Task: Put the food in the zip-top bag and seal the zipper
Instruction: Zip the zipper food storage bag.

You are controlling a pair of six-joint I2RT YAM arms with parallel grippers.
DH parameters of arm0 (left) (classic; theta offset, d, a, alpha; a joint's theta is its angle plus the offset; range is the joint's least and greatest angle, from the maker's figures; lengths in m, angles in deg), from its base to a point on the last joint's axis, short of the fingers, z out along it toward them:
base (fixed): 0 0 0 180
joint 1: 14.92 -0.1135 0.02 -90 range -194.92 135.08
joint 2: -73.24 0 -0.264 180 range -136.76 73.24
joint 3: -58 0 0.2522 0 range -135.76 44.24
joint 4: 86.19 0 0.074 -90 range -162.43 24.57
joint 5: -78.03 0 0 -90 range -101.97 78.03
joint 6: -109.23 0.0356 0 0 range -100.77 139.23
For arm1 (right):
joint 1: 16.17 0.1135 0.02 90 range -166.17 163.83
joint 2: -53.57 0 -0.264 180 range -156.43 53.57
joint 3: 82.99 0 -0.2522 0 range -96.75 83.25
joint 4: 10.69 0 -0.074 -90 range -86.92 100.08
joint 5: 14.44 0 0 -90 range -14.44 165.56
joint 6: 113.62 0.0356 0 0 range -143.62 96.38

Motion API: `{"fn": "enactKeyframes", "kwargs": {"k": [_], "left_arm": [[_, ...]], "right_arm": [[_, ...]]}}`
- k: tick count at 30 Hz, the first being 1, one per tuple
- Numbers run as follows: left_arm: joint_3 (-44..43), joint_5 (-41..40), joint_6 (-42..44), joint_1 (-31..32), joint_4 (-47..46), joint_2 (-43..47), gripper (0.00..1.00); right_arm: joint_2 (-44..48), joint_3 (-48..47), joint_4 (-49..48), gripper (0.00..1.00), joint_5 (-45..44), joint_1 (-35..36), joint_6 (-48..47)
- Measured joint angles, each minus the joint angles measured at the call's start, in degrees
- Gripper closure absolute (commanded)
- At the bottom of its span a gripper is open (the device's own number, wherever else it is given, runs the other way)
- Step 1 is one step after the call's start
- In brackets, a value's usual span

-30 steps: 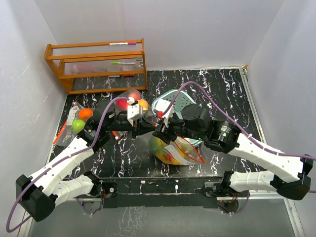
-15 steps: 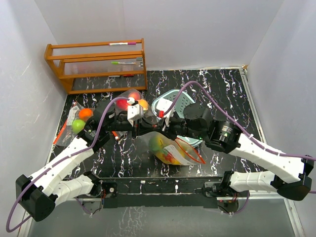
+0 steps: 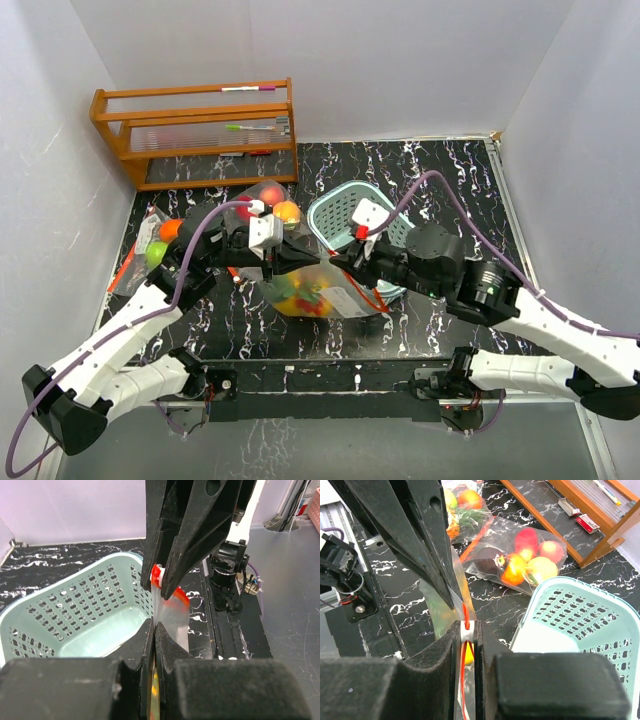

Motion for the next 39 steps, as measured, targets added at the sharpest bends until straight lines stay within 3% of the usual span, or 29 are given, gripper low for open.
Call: {"fn": "enactKeyframes", "kwargs": {"k": [11,18,24,28,39], "left_arm": [[-0.59,0.94,-2.38,0.13,-2.69,-0.28,1.00],[-0.37,6.47,-2.32,-0.59,-3.04,-3.65,1.00],[-0.37,8.83,-1.46,-0.83,-2.08,-7.06,0.86],[-0.39,9.66,-1.49,-1.01,-2.64,-7.28,0.85],[-1.03,11.04,0.39,-1.20,-1.31,-7.10,0.48]], "right_arm": [[4.22,3.13,0.52,0.92,-0.04,-0.09,4.26],[3.67,3.74,1.46,0.92,0.35,-0.50,4.70],[-0.87,2.49,2.14,0.92,1.75,-0.57,3.63],[-3.19,0.66,2.93,0.92,2.64,-0.59,2.89],[-3.39,-1.01,3.72,0.92,3.61,-0.55,1.95]]}}
